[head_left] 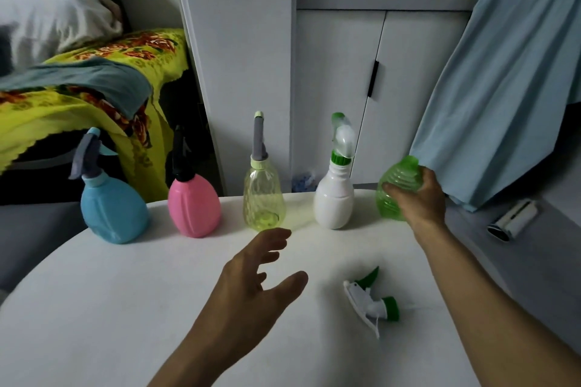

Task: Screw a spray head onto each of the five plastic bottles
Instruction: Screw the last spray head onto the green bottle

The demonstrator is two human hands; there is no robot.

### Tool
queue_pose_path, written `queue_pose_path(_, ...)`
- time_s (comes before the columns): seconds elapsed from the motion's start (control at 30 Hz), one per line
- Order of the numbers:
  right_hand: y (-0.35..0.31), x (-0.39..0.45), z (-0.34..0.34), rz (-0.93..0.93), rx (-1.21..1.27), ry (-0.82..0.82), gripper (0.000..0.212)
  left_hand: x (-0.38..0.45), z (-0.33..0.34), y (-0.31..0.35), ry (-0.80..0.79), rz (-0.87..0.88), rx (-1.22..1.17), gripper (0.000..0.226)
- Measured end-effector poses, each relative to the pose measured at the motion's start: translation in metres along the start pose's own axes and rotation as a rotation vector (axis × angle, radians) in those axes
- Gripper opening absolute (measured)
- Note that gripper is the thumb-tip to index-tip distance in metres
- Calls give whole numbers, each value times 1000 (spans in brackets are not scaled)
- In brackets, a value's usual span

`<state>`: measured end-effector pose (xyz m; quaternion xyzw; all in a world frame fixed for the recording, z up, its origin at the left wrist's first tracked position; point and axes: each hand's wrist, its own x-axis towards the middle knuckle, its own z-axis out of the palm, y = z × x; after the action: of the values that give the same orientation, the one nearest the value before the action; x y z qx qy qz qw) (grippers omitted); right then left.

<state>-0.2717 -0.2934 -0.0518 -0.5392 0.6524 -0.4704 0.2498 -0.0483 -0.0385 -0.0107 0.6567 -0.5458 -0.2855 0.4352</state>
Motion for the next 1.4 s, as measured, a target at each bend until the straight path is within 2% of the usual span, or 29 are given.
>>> queue_pose_path(0.13, -36, -15, -32, -97, 13, 123, 66, -5, -5, 3, 11, 20, -10, 47)
queue_pose_path(0.23, -73, -57, -55, -258, 60, 42, 65, -8, -7, 8, 2, 33, -22, 68)
queue_pose_path(0.33, -103, -118, -72, -321, 232, -284, 67, -13, -10, 16, 14, 80, -114, 99)
queue_pose_path(0.43, -108, -181, -72, -240, 456, -676, 70, -19, -12, 21, 3, 191, -122, 124)
queue_pose_path(0.5, -106, -208, -65, -238, 509, -823, 67, -22, -15, 22, -11, 228, -163, 132)
queue_pose_path(0.57, -106, -219, -60, -250, 486, -875, 63, -25, -19, 19, -7, 257, -159, 121)
queue_pose_path(0.63, -106, -217, -60, -201, 511, -973, 60, -28, -21, 17, 9, 250, -136, 95)
queue_pose_path(0.7, -105, -211, -63, -149, 495, -1093, 59, -32, -24, 15, 49, 228, -74, 79)
queue_pose_path(0.77, -102, -198, -69, -152, 353, -1073, 58, -32, -28, 12, 105, 217, 16, 75)
queue_pose_path(0.83, -95, -181, -78, -195, 99, -942, 47, -31, -35, 7, 156, 183, 64, 76)
queue_pose_path(0.9, -85, -167, -84, -326, -365, -823, 37, -30, -42, 3, 176, 161, 81, 79)
queue_pose_path(0.97, -70, -162, -81, -411, -848, -816, 35, -30, -46, 0, 188, 158, 94, 81)
queue_pose_path(1.03, -54, -164, -73, -413, -1068, -884, 28, -32, -46, -1, 188, 161, 108, 80)
queue_pose_path(1.1, -42, -169, -65, -389, -1103, -905, 22, -33, -46, -1, 176, 165, 127, 80)
queue_pose_path(1.17, -34, -170, -59, -396, -1086, -844, 24, -35, -47, 0, 168, 166, 146, 80)
queue_pose_path(1.27, -26, -168, -53, -467, -1078, -717, 29, -36, -48, 0, 174, 170, 174, 79)
queue_pose_path(1.4, -23, -169, -50, -582, -1005, -663, 35, -37, -50, 1, 180, 171, 179, 80)
